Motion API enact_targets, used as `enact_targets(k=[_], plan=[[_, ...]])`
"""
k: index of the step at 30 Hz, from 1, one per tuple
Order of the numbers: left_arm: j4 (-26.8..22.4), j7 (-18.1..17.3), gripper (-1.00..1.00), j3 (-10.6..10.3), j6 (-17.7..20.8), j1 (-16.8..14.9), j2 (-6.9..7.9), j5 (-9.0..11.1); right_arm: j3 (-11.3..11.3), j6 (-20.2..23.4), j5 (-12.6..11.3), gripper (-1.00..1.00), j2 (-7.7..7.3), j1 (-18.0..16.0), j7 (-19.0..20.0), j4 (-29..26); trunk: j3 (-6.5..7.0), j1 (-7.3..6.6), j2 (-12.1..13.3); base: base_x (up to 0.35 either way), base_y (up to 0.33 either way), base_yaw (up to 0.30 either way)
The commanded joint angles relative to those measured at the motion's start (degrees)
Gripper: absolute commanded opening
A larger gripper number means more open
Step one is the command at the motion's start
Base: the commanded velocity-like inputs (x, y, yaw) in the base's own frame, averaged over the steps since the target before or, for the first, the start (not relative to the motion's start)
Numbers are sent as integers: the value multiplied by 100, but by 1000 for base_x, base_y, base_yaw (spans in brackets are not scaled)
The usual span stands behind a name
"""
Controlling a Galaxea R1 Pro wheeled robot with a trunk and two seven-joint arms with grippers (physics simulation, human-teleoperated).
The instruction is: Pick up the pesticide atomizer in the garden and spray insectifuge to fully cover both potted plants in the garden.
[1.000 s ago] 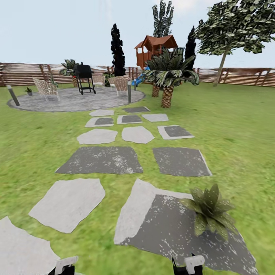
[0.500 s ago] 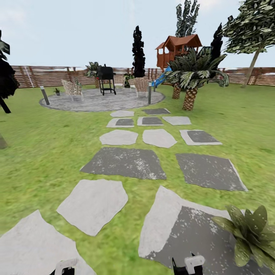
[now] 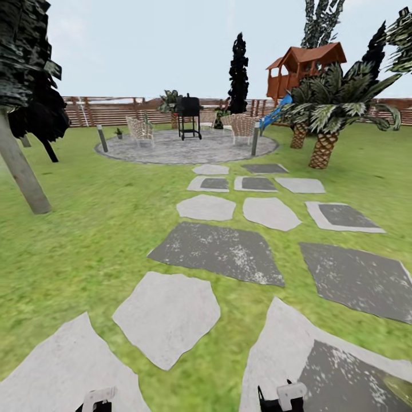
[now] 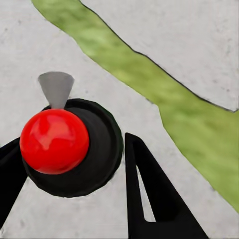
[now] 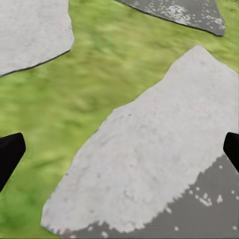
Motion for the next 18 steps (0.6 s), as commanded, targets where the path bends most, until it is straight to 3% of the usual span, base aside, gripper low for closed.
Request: enact_targets(k=[1,6,18], plan=[[7,13,-100,45,-20,-4,0,-60,13,-6,51,100,0,-3,-60,5,-5,2,-2,321,77,279],[9,11,-100,45,-24,-1,0,-60,15,-6,51,100,0,-3,-60,5,-5,2,-2,332,19,219],[8,-3,-100,36,-20,1,0,-69,16,-6,56,100,-3,-3,-71,5,-5,2,-2,338,1,11]])
